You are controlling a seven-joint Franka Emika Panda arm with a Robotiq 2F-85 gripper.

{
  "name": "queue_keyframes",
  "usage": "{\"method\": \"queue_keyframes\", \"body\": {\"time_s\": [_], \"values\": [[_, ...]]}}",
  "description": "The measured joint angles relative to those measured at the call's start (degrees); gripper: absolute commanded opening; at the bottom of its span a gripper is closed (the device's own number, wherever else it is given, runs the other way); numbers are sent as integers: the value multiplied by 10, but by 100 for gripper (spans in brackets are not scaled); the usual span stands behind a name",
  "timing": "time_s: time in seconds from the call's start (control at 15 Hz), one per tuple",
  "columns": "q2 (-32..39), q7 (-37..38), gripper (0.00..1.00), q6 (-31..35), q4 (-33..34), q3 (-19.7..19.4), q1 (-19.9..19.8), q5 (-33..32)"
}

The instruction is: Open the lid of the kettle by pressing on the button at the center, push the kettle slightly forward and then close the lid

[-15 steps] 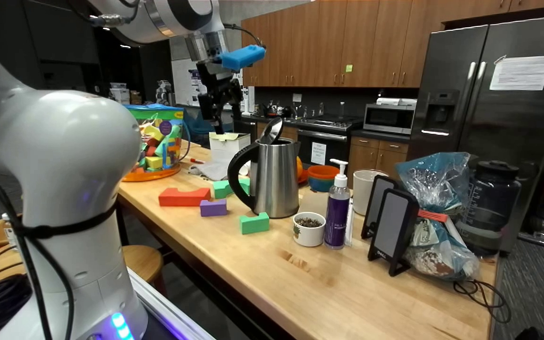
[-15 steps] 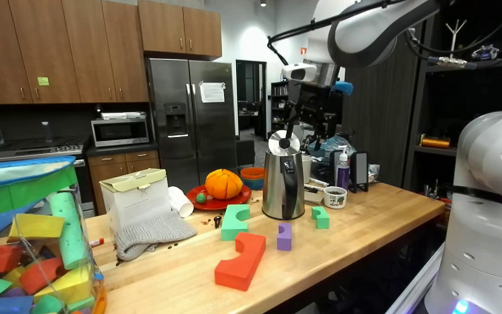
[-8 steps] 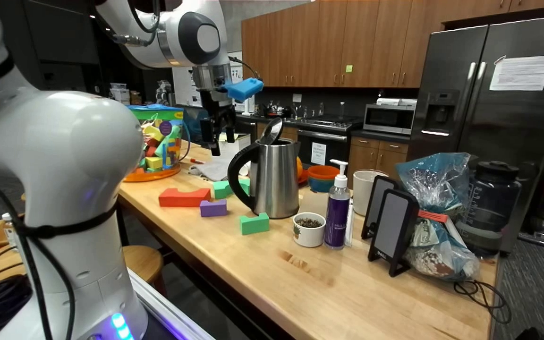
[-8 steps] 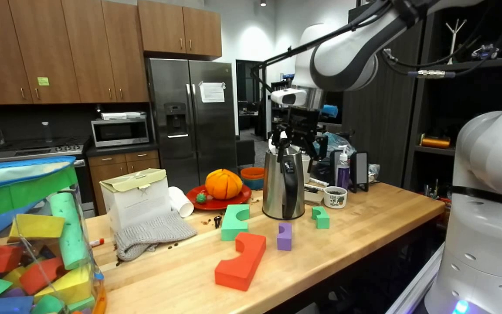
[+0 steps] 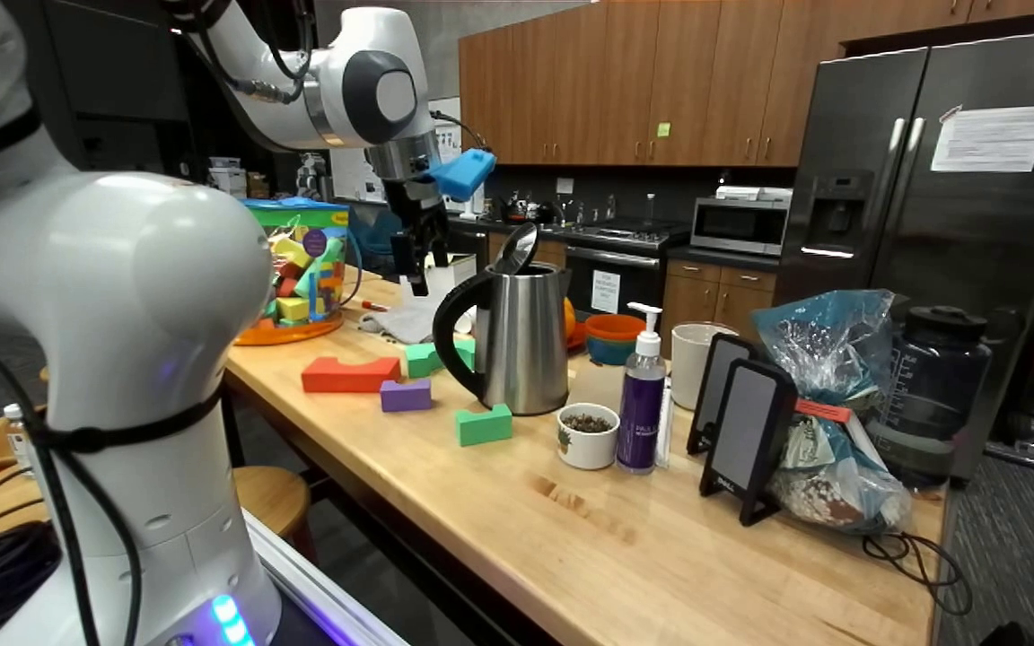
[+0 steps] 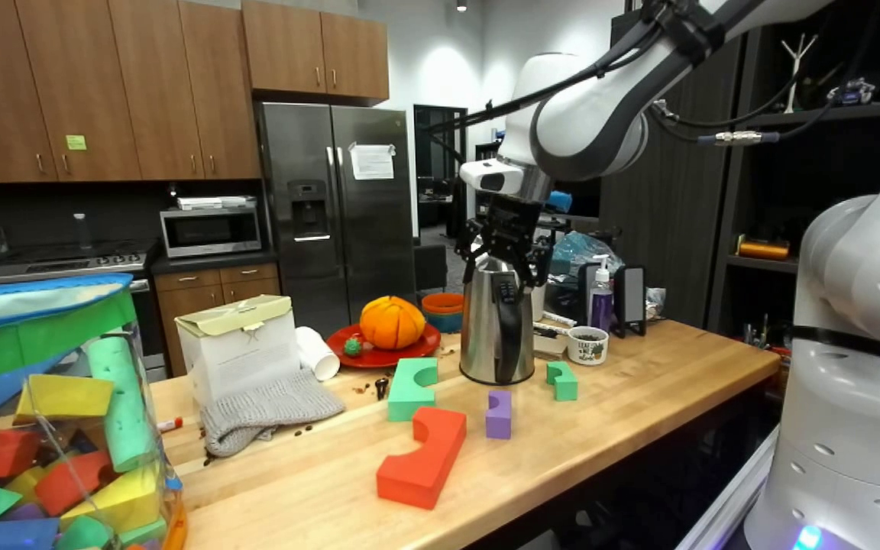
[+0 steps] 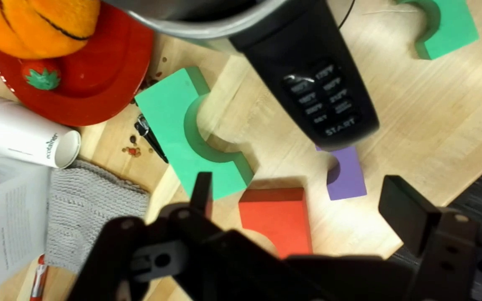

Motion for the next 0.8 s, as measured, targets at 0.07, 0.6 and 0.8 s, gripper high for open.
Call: {"method": "queue_keyframes", "body": {"time_s": [0.07,0.6,0.8], "values": [[6,0,100,15,0,3,0,0],[50,1,100,108,2,20,-20,-6],[59,2,100,125,3,22,-32,-11]]}}
